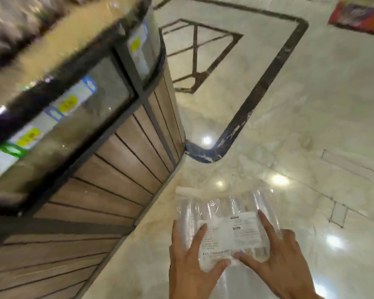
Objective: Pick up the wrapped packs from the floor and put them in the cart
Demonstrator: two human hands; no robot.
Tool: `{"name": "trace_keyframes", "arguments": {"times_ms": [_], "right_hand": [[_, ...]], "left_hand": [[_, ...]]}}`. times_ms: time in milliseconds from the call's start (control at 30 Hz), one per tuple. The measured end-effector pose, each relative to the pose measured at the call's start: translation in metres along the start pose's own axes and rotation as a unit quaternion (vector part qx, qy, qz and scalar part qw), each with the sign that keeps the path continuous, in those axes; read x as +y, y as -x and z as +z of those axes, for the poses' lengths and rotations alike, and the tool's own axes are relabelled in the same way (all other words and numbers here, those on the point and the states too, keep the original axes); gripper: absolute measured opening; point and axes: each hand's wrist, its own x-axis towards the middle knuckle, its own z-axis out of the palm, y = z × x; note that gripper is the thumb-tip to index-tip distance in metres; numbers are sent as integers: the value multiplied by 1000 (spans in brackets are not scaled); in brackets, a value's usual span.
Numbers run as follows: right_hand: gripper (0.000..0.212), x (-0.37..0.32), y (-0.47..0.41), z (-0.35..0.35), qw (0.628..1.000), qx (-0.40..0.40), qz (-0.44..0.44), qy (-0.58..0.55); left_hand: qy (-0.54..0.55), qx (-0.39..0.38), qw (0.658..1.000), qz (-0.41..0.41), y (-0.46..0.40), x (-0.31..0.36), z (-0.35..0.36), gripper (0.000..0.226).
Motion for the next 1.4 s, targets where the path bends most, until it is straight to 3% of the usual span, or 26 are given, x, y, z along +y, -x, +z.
{"name": "trace_keyframes", "arguments": {"times_ms": [100, 300, 533, 767, 1033, 1300, 1400], "right_hand": [[124, -35, 53, -113, 999, 45, 12, -22], [125, -102, 169, -309, 986, 163, 11, -26], [119, -134, 302, -427, 953, 303, 27, -5], [118, -118, 428, -438, 926, 361, 115, -5], [117, -39, 589, -425, 870, 434, 231, -36], [118, 89, 803, -379, 783, 503, 360, -62], [118, 136, 900, -348, 737, 518, 427, -69]], "left_hand": [[-18, -31, 999, 28, 13, 102, -94, 94], [21, 22, 987, 157, 58, 265, -247, 91], [31, 53, 961, 268, 127, 368, -339, 91], [28, -3, 929, 368, 204, 406, -361, 91], [46, -69, 874, 479, 344, 460, -325, 93], [52, -169, 796, 579, 554, 506, -239, 90], [63, -219, 751, 620, 654, 513, -199, 89]]}}
